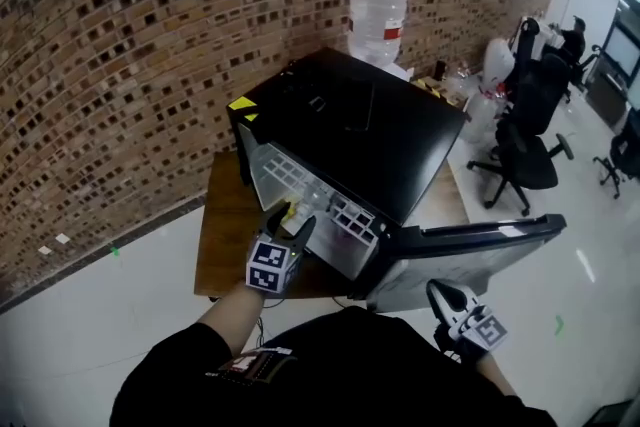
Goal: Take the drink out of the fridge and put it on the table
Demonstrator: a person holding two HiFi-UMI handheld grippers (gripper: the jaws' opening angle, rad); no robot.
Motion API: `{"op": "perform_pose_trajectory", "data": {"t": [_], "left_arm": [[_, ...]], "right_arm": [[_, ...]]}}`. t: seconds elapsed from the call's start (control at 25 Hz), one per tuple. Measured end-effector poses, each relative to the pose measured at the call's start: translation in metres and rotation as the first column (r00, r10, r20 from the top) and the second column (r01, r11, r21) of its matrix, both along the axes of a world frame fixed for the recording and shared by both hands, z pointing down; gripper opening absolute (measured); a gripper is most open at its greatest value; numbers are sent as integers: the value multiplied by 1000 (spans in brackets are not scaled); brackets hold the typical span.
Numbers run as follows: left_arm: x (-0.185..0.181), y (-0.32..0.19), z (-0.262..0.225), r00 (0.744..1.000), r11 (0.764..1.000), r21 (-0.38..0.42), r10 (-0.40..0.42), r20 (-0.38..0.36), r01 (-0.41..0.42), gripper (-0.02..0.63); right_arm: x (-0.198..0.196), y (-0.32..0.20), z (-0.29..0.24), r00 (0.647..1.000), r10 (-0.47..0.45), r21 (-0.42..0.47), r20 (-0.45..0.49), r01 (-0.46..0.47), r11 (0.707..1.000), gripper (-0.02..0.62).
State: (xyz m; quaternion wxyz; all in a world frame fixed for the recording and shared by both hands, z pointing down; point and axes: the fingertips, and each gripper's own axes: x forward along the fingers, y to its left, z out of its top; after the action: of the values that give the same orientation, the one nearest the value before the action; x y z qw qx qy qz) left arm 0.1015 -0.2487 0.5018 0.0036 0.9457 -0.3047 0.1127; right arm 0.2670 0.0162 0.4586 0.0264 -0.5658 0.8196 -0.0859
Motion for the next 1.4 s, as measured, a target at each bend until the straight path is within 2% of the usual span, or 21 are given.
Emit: {"op": "perform_pose_trajectory", "data": {"t": [0.08,0.2,0.32,0.36,0.4,0.8,1.12,1.24,1.4], "left_arm": [[10,-1,3,1000,1000,7,20,16,-20,254],[21,-2,7,999,999,11,33,28,-33,205],[25,-5,11,999,1000,15,25,47,-26,201],[25,-6,11,998,999,24,22,54,-23,153],[25,-6,11,998,999,37,22,59,-24,144],[16,7,-21,992,986,111,118,49,-123,141],[-34,25,-76,983,975,122,183,25,-185,141],[-67,34,-88,980,973,115,194,51,-198,141],[-117,44,-86,976,980,70,177,124,-186,141]], "right_arm": [[3,2,0,1000,15,-4,0,-15,1000,2],[5,5,-1,1000,27,-2,-5,-27,1000,2],[8,7,-1,999,39,-9,-9,-39,999,2],[9,7,-1,999,43,-12,-10,-43,999,2],[9,8,0,999,45,-15,-11,-45,999,2],[-6,0,-6,1000,-3,-12,-10,3,1000,2],[-53,-15,-15,985,-172,-6,33,172,985,2],[-84,-24,-19,962,-267,13,47,267,964,2],[-132,-40,-21,917,-396,21,47,396,918,2]]}}
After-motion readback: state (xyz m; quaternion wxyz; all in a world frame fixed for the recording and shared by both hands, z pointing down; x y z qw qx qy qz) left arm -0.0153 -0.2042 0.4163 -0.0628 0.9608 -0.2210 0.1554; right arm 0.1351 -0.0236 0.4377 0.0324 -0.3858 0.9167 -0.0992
